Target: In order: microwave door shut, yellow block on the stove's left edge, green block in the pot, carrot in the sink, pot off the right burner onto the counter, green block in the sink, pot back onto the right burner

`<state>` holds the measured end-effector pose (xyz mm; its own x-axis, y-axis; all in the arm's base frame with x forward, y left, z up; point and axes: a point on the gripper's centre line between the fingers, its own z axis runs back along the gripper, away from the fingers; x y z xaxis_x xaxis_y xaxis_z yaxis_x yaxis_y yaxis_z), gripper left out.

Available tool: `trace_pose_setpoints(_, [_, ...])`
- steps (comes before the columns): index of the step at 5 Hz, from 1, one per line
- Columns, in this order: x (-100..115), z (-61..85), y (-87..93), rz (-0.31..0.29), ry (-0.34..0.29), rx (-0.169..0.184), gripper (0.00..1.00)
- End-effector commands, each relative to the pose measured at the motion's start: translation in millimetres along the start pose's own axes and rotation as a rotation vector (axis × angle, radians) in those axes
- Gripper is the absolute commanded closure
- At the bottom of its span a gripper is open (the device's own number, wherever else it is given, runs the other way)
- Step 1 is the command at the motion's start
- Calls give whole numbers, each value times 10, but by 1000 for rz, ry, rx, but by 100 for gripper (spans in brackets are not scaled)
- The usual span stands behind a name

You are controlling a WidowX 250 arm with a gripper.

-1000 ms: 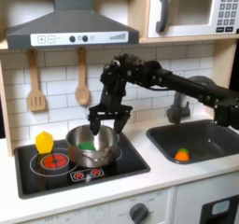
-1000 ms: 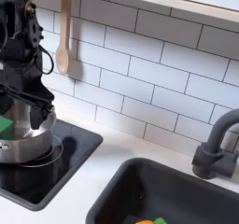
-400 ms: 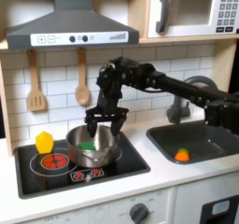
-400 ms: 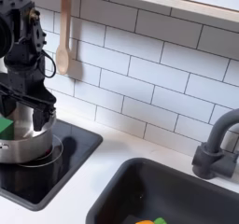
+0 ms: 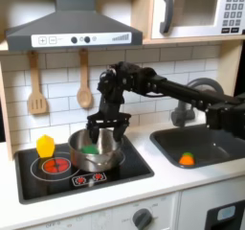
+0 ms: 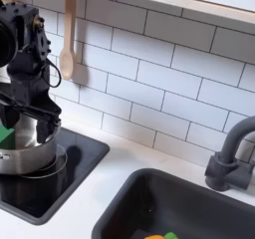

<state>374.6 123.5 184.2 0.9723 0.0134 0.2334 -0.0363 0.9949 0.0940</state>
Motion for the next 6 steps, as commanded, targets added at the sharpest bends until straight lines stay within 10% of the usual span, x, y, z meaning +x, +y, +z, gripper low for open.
trace_pose_setpoints(1, [-13,-83,54,11,19,-18,0])
trace_pose_setpoints(6, [9,-117,-80,-17,18,-61,0])
